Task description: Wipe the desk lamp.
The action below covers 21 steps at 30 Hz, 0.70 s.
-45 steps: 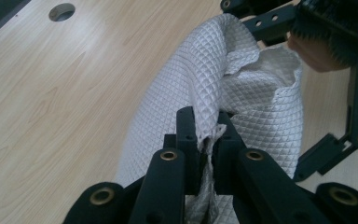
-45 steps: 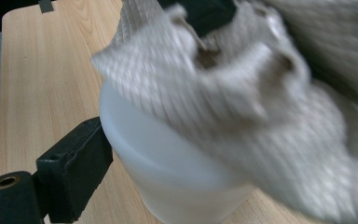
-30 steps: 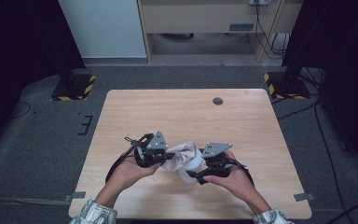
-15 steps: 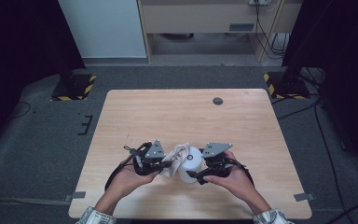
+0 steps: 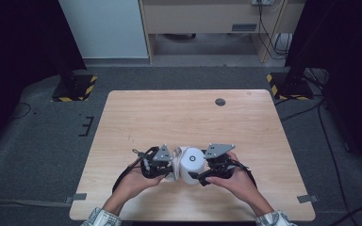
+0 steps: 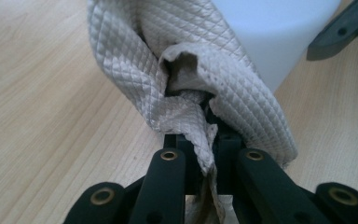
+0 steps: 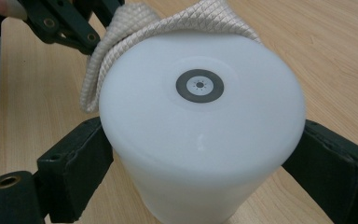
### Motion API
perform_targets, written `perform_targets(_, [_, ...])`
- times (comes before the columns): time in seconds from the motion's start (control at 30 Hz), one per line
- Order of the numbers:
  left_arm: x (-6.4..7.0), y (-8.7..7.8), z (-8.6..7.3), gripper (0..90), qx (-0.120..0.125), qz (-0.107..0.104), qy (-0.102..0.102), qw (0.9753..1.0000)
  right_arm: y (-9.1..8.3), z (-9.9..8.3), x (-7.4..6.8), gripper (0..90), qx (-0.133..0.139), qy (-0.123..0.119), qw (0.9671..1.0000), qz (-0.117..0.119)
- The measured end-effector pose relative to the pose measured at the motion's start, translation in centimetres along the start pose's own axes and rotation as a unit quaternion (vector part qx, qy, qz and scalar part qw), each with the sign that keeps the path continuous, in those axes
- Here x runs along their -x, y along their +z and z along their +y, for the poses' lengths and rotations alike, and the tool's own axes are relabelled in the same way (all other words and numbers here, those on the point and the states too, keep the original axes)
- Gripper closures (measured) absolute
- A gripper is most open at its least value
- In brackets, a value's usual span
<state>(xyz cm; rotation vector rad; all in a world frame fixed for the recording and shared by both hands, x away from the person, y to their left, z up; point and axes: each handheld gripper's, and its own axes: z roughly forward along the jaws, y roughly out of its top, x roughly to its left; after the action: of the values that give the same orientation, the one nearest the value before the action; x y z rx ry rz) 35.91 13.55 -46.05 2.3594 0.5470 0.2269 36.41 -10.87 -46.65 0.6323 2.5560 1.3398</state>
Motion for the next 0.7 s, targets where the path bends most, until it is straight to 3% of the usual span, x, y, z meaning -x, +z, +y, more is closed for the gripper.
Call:
perform_targets(0.2, [-0.1, 1.1, -0.8, 84.6, -0.016, -0.008, -0.003, 0.9998, 0.0, 0.0, 0.0, 9.9, 0.000, 0.001, 1.0000, -0.002])
perform_targets(0.27, [-0.1, 0.9, -0.7, 84.6, -0.011, -0.009, -0.003, 0.9999, 0.0, 0.0, 0.0, 9.9, 0.000, 0.001, 1.0000, -0.003])
perform_targets(0.5, [0.6, -1.1, 0.2, 84.6, 0.042, -0.026, -0.008, 0.9987, 0.0, -0.1, 0.3, 9.8, 0.002, 0.008, 0.9999, -0.014])
perform_targets(0.7, [0.9, -0.3, 0.2, 84.8, 0.035, -0.031, -0.010, 0.9989, 0.2, -0.1, 0.4, 9.5, 0.000, 0.009, 0.9998, -0.017])
